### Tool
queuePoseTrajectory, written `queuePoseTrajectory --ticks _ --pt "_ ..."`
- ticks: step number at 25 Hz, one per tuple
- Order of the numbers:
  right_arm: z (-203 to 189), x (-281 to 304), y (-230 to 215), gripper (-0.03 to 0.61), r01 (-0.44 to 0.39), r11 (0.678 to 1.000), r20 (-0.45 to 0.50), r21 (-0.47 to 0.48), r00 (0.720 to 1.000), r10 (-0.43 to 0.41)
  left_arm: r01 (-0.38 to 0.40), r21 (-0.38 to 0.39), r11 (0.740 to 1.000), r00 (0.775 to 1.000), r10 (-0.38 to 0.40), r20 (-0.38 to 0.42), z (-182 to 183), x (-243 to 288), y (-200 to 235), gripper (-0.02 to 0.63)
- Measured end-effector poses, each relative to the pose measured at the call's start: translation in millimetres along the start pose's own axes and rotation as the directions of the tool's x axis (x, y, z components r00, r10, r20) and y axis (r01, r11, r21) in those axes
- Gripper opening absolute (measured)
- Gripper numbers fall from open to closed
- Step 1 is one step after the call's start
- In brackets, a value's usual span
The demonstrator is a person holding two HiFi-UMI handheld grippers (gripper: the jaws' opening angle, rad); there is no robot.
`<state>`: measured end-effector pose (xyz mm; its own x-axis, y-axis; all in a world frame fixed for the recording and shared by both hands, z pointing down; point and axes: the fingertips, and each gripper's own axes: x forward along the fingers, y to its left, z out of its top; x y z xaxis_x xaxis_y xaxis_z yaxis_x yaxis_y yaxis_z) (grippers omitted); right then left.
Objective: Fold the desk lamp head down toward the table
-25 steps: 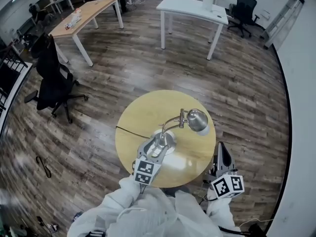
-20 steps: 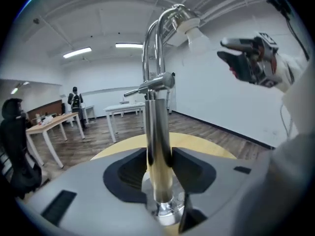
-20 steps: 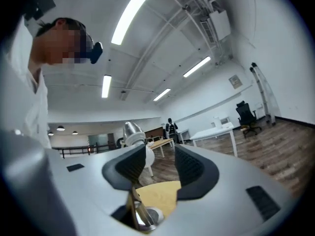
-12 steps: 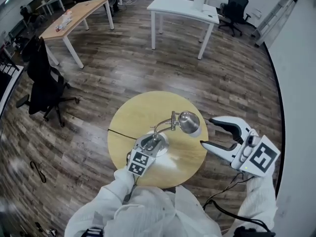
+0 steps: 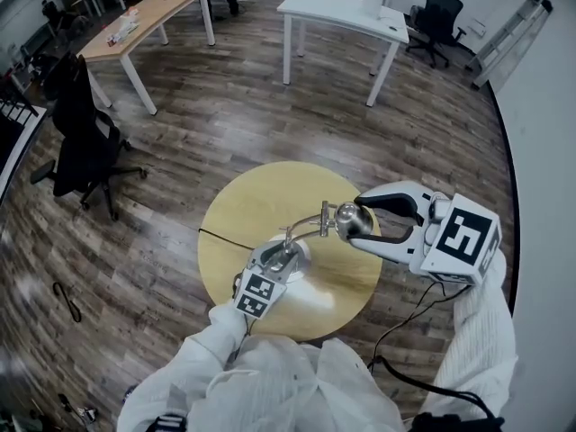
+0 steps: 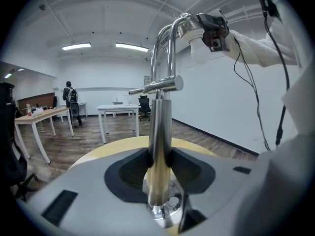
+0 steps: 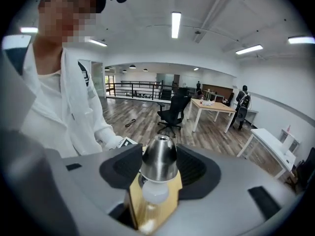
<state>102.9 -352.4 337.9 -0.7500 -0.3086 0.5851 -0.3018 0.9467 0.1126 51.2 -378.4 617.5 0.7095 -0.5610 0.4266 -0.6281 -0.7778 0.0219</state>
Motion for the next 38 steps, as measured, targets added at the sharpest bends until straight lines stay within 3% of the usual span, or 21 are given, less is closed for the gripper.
queuePoseTrajectory --ticks 7,22,38 --pt "0.5 -1.7 -1.1 0.216 0.026 0.999 0.021 0.030 0.999 -0.027 -0.007 -0.014 1.000 1.000 0.007 0.002 0.6 -2.8 0.4 0.146" --pt "-44.8 -18.3 -3.9 0.216 0.053 0.995 0.015 0.088 0.998 -0.055 -0.026 -0.022 0.999 1.000 0.026 -0.003 1.3 -1.2 -1.2 0.146" --pt "-177.0 -6.7 4.0 0.216 0.080 0.945 -0.002 0.316 0.996 -0.084 -0.065 -0.047 0.997 0.998 0.064 -0.010 0.6 -0.7 -2.1 0.146"
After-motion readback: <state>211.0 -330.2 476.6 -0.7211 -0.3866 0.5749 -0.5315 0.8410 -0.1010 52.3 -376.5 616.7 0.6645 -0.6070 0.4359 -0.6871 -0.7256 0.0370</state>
